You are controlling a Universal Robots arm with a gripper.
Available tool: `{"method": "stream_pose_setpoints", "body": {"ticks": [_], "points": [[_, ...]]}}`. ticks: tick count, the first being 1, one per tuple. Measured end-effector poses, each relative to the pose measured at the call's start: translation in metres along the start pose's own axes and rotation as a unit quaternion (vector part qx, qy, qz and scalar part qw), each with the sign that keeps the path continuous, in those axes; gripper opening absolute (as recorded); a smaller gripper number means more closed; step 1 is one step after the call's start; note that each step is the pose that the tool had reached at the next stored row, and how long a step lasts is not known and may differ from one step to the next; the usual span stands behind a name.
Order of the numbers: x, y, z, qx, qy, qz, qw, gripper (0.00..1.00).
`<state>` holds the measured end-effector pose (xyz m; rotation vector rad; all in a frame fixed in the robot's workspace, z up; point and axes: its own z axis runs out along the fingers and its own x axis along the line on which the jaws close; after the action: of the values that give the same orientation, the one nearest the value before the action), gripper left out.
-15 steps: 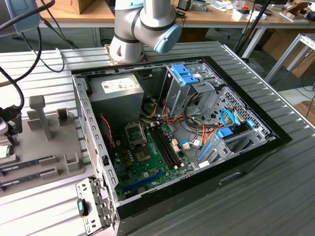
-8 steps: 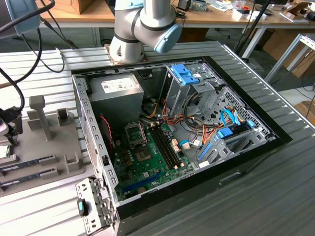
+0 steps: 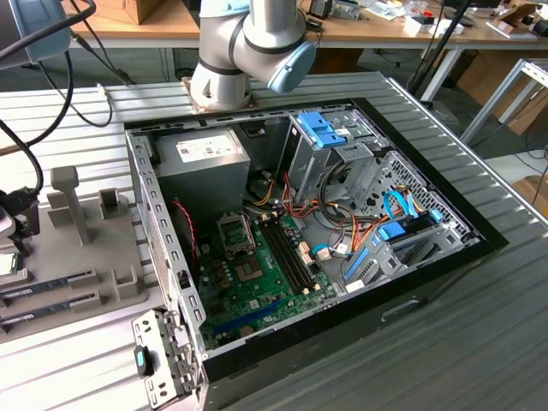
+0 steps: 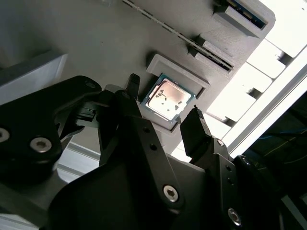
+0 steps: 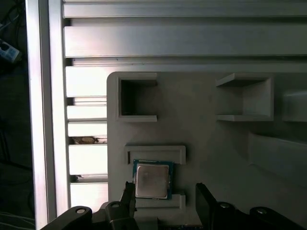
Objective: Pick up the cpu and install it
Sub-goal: 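Pick up the cpu and move it towards the insertion slot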
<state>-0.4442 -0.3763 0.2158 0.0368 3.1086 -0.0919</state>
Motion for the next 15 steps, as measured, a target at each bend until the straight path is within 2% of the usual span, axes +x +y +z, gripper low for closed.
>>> {"method": "stream_pose_setpoints", "body": {"ticks": [15], "points": [[0.0025, 0.0002, 0.0064, 0.0001, 0.0000, 0.000, 1.00000, 0.62]]}}
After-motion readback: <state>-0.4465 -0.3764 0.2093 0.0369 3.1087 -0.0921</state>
